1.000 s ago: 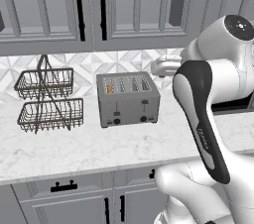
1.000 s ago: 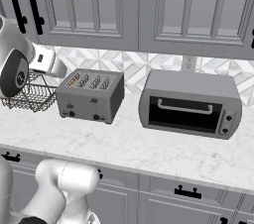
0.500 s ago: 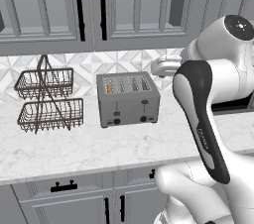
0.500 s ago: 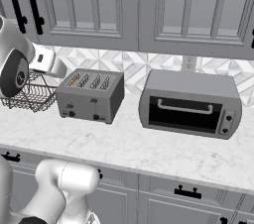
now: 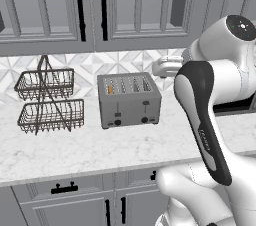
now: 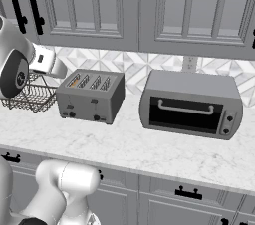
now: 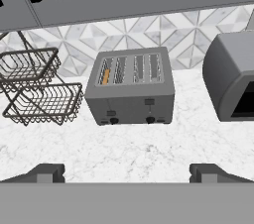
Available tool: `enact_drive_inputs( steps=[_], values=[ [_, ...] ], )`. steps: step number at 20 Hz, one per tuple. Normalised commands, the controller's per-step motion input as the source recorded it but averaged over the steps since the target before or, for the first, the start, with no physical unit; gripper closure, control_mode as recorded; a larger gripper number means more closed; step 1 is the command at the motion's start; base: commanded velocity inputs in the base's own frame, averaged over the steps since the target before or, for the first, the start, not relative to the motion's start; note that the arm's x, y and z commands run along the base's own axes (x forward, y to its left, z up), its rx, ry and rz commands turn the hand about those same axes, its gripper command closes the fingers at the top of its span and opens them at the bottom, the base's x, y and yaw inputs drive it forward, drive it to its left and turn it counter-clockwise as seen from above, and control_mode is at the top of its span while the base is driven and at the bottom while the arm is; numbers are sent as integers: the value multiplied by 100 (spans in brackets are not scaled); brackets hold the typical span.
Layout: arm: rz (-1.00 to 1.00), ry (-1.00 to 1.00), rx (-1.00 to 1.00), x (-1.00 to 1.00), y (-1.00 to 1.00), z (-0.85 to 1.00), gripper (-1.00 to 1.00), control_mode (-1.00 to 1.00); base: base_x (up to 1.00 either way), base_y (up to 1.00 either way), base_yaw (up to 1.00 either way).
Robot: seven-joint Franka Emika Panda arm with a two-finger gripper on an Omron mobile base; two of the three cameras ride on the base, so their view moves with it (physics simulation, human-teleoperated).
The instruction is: Start the toaster. Once the lever pops up, take the bread to the plate on the dining counter.
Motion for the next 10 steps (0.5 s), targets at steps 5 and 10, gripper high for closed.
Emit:
enact_drive_inputs(
  steps=[5,10],
  values=[
    [0,0,0,0,0,0,-100,-100,0,0,0],
    [0,0,0,0,0,0,-100,-100,0,0,0]
  ],
)
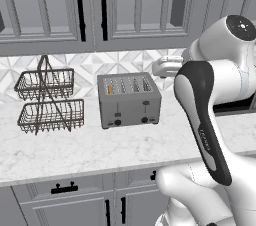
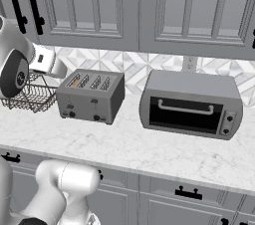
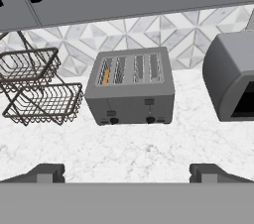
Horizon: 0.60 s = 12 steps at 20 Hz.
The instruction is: Start the toaster. Once the lever pops up, take the bread to the plate on the dining counter.
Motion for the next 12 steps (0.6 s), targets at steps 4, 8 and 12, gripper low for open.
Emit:
enact_drive_inputs(
  steps=[4,8,12],
  values=[
    [0,0,0,0,0,0,-100,-100,0,0,0],
    [0,0,0,0,0,0,-100,-100,0,0,0],
    [0,0,0,0,0,0,-100,-100,0,0,0]
  ],
)
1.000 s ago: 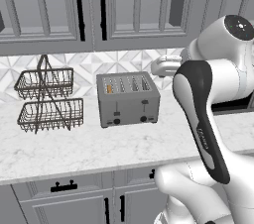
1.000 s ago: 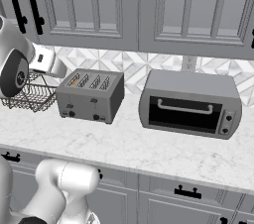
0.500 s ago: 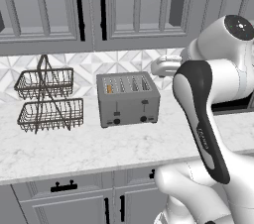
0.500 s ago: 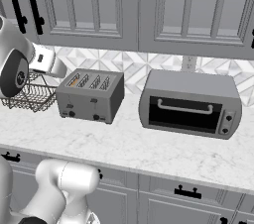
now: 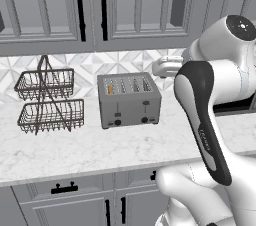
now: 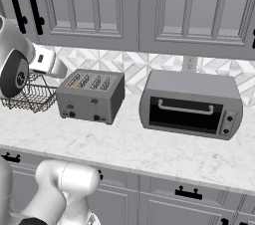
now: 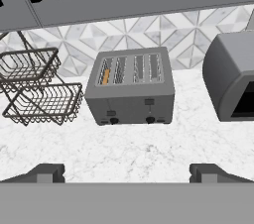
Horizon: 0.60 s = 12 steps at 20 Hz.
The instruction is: Start the toaster. Once the lever pops up, take the bread to the plate on the dining counter.
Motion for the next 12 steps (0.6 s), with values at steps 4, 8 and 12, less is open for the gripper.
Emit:
enact_drive_inputs(
  steps=[4,8,12],
  values=[
    [0,0,0,0,0,0,-100,-100,0,0,0],
    [0,0,0,0,0,0,-100,-100,0,0,0],
    [0,0,0,0,0,0,-100,-100,0,0,0]
  ],
)
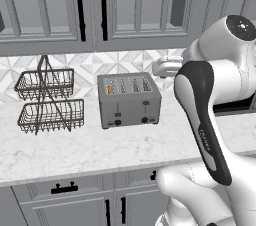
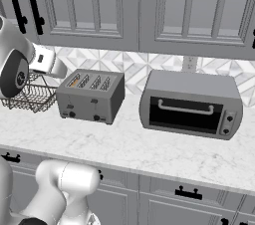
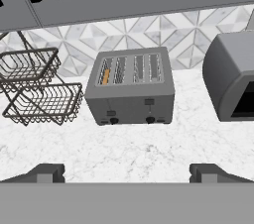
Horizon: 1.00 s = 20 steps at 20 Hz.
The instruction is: Start the toaster. Once the lever pops up, take the bread to the plate on the dining counter.
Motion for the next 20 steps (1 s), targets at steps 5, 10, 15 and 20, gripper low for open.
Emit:
enact_drive_inputs(
  steps=[5,10,15,20],
  values=[
    [0,0,0,0,0,0,-100,-100,0,0,0],
    [0,0,0,0,0,0,-100,-100,0,0,0],
    [0,0,0,0,0,0,-100,-100,0,0,0],
    [0,0,0,0,0,0,-100,-100,0,0,0]
  ],
)
